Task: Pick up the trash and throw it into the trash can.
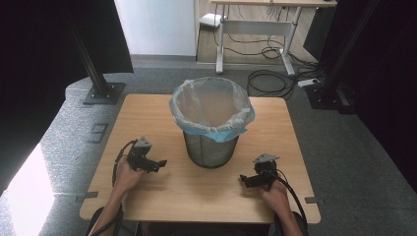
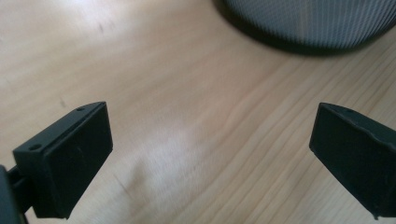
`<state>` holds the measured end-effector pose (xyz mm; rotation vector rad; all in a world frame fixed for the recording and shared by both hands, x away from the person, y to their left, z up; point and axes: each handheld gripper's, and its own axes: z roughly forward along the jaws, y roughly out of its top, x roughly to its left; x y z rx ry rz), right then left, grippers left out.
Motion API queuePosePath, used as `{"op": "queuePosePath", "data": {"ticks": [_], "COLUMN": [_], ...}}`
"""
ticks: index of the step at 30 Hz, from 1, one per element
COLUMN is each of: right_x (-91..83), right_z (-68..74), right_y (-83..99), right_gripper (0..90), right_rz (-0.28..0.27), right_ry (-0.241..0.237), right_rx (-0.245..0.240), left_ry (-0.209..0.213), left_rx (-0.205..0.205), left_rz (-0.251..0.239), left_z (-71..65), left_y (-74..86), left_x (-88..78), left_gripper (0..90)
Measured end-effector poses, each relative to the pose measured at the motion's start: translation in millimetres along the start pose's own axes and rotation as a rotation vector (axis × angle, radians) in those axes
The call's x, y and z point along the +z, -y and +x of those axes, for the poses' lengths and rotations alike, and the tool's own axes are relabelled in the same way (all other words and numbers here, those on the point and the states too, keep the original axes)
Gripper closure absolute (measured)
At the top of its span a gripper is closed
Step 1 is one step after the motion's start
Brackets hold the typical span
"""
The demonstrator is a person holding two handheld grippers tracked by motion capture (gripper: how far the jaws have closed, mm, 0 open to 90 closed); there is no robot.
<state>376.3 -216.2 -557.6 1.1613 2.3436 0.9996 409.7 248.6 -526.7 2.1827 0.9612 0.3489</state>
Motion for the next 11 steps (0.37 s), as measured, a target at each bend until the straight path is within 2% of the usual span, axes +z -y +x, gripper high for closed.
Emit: {"op": "queuePosePath", "data": {"ticks": [6, 8, 11], "right_x": [0.0, 0.0, 0.0], "right_z": [0.0, 0.0, 0.0], "right_y": [0.0, 0.0, 0.0], "right_gripper": [0.0, 0.0, 0.0], "right_rz": [0.000, 0.000, 0.000], "right_ry": [0.000, 0.000, 0.000], "right_rx": [0.000, -0.001, 0.000], "left_ry": [-0.031, -0.020, -0.024], "left_rx": [0.042, 0.030, 0.027], "left_rz": [0.068, 0.061, 0.061], "left_z": [-5.1, -5.5, -6.0], "left_y": [14.2, 15.7, 15.9], "left_x": [14.2, 15.7, 15.4], "left_gripper": [0.0, 0.0, 0.0]}}
